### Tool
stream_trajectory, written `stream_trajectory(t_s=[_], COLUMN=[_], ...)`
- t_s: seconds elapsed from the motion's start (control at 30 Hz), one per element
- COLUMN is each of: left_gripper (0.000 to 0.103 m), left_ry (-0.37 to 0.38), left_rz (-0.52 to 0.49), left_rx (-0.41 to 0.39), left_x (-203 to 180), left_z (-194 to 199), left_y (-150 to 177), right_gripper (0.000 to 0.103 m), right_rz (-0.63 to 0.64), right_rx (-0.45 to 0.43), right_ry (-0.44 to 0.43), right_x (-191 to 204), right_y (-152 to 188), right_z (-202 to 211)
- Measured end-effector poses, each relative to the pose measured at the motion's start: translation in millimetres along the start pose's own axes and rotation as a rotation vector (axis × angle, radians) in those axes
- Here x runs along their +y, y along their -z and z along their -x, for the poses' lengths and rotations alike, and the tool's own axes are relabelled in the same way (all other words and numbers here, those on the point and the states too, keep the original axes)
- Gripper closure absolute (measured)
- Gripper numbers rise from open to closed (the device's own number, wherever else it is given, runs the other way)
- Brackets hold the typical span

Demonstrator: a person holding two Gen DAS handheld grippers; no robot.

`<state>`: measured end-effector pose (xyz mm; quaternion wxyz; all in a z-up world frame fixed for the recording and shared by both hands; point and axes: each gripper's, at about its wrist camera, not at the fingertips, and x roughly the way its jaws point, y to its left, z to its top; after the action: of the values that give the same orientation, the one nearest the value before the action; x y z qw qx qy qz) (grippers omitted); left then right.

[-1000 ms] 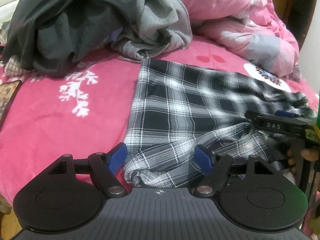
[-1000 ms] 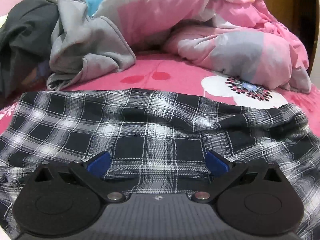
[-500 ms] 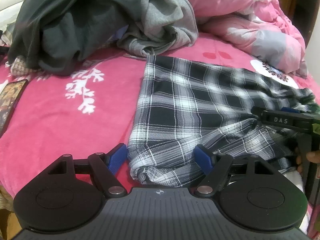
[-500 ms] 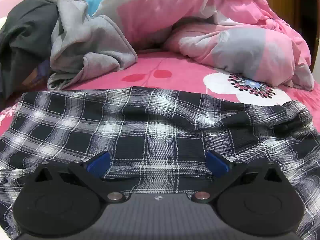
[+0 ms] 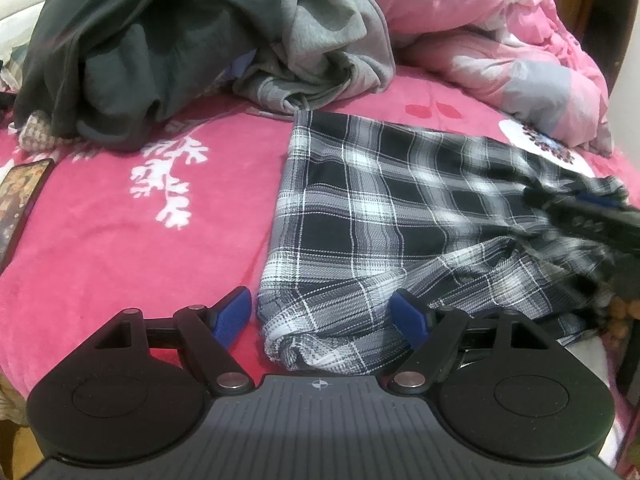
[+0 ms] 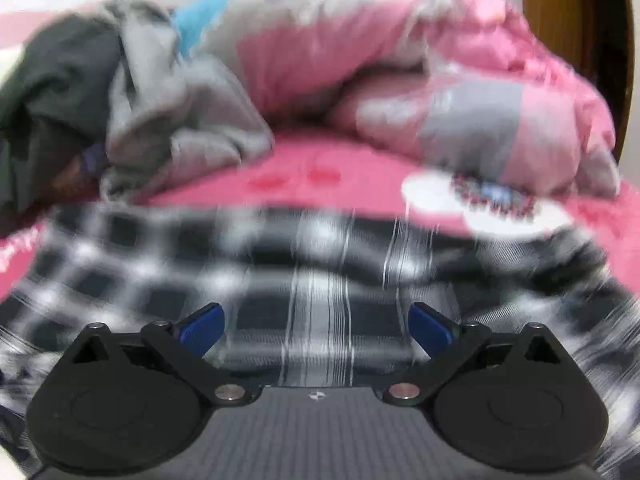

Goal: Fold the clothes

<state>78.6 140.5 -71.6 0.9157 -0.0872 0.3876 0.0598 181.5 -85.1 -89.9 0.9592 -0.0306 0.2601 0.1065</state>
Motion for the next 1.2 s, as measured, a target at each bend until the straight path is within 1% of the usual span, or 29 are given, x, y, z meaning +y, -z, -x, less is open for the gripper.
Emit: stream_trajectory(t_s=[0.07, 0.13, 0.2, 0.27, 0.3, 0.37, 0.43, 0.47, 0.5, 0.53, 0.57, 0.6, 0.7, 0.77, 0.87, 0.97, 1.03, 1.13, 1.2], left_gripper=[0.025, 0.025, 0.025, 0.025, 0.025, 0.025, 0.026, 0.026, 0.027, 0.027, 0.029, 0.03, 0.032, 0.034, 0.037, 0.039, 0.042, 0.044, 0.044], left_ry=[0.015, 0.035, 0.06, 0.08, 0.09, 0.106, 0.123, 0.131, 0.138, 0.144, 0.151, 0.157, 0.183, 0.21, 0.263, 0.322, 0.353, 0.397, 0.425], left_rz=[0.021, 0.043, 0.063, 0.081, 0.091, 0.116, 0.148, 0.164, 0.177, 0.188, 0.199, 0.206, 0.227, 0.243, 0.281, 0.337, 0.366, 0.396, 0.407], left_rx=[-0.013, -0.027, -0.044, -0.058, -0.065, -0.073, -0.082, -0.086, -0.086, -0.083, -0.079, -0.074, -0.059, -0.055, -0.051, -0.049, -0.039, -0.019, -0.005], left_x=[4.5, 9.4, 14.9, 20.6, 24.4, 32.5, 42.7, 47.7, 52.5, 56.8, 60.7, 63.9, 72.3, 78.0, 89.4, 104.0, 111.3, 118.5, 120.9], left_z=[2.3, 5.8, 10.0, 14.1, 16.1, 18.7, 21.2, 22.4, 22.6, 22.3, 21.9, 21.3, 19.4, 19.6, 22.0, 24.9, 24.8, 22.0, 19.1], left_y=[-0.1, -0.5, -0.8, -1.0, -1.0, -1.7, -1.6, -1.6, -1.4, -1.1, -0.7, -0.3, 1.0, 2.5, 5.5, 9.0, 11.1, 12.1, 11.6], right_gripper=[0.005, 0.011, 0.024, 0.029, 0.033, 0.034, 0.041, 0.048, 0.053, 0.055, 0.061, 0.062, 0.062, 0.062, 0.062, 0.062, 0.062, 0.058, 0.052], right_rz=[0.013, 0.029, 0.052, 0.08, 0.09, 0.112, 0.135, 0.146, 0.153, 0.157, 0.161, 0.161, 0.166, 0.166, 0.163, 0.156, 0.187, 0.253, 0.317], right_rx=[-0.065, -0.096, -0.115, -0.13, -0.128, -0.115, -0.089, -0.077, -0.059, -0.037, -0.014, 0.014, 0.09, 0.086, 0.087, 0.02, -0.038, -0.1, -0.124], right_ry=[0.001, -0.007, -0.017, -0.04, -0.06, -0.099, -0.142, -0.156, -0.162, -0.167, -0.172, -0.174, -0.136, -0.127, -0.112, -0.145, -0.182, -0.242, -0.275], right_x=[2.7, 7.8, 16.5, 27.5, 32.8, 43.8, 56.1, 62.1, 66.5, 69.7, 72.9, 75.2, 77.5, 78.0, 80.0, 82.6, 91.5, 111.2, 128.3], right_y=[-5.6, -11.2, -15.4, -17.3, -17.6, -15.2, -9.9, -6.3, -1.5, 3.6, 8.6, 13.8, 31.4, 35.4, 31.1, 25.1, 23.0, 24.0, 28.6], right_z=[19.3, 37.6, 55.4, 73.6, 80.4, 89.8, 94.6, 96.1, 94.2, 90.1, 86.0, 79.8, 56.0, 52.6, 58.6, 79.6, 96.4, 112.6, 116.6])
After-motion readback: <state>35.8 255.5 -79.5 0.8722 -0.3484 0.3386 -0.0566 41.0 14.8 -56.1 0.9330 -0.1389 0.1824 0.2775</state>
